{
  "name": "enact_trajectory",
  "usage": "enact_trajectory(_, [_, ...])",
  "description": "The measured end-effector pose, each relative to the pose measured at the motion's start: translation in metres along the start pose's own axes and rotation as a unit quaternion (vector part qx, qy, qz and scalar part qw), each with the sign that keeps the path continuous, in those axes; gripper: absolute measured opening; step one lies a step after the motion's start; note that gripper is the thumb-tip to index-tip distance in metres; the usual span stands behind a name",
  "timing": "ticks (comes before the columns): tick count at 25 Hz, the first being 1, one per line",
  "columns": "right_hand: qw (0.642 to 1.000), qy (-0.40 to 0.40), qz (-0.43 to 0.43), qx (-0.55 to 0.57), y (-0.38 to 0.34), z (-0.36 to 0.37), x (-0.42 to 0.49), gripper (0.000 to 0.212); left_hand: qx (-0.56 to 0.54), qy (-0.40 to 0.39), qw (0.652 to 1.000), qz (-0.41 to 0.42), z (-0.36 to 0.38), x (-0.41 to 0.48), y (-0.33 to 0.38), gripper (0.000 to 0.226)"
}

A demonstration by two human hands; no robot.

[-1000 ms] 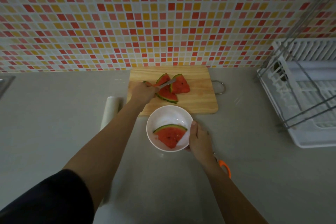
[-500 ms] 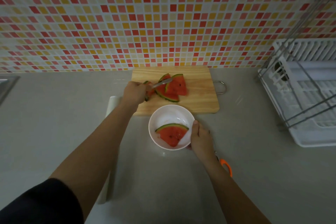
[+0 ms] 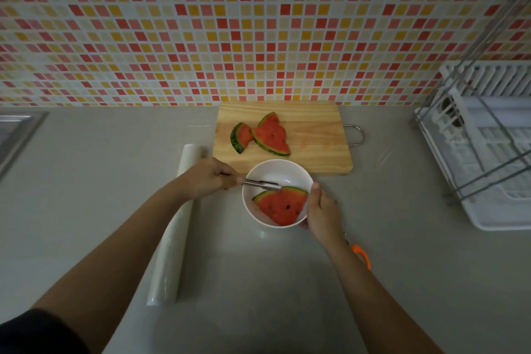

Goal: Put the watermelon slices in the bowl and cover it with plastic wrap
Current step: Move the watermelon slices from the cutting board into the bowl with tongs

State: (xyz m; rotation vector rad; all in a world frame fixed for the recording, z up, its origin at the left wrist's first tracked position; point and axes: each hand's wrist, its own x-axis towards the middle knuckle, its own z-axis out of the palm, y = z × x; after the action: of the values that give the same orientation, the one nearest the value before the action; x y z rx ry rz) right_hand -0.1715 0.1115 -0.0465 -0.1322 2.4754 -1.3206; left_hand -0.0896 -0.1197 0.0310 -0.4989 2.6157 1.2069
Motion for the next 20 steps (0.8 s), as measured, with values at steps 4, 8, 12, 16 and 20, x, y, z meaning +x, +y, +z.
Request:
enact_trajectory(4, [1.0, 0.006, 0.0, -0.006, 0.002, 0.0, 0.0, 0.051, 0.126, 0.051, 0.99, 0.032, -0.018, 0.006, 0.014, 0.018])
enact_trajectory(8, [0.999, 0.033, -0.02, -0.023, 0.006, 0.001, 0.002, 0.046, -0.003, 0.239, 0.967, -0.094, -0.025, 0.024, 0.012, 0.026])
enact_trajectory(12, [0.999, 0.026, -0.027, -0.019, 0.003, 0.002, 0.001, 0.048, -0.113, 0.253, 0.939, -0.206, -0.003, 0.039, 0.001, 0.033])
enact_trajectory(16, [0.999, 0.033, -0.016, -0.018, 0.004, 0.002, 0.004, 0.048, -0.255, 0.236, 0.911, -0.223, 0.021, 0.052, 0.0, 0.024])
enact_trajectory(20, [0.998, 0.043, -0.042, -0.031, 0.007, 0.004, 0.004, 0.045, -0.224, 0.277, 0.92, -0.162, 0.014, 0.051, 0.008, 0.02])
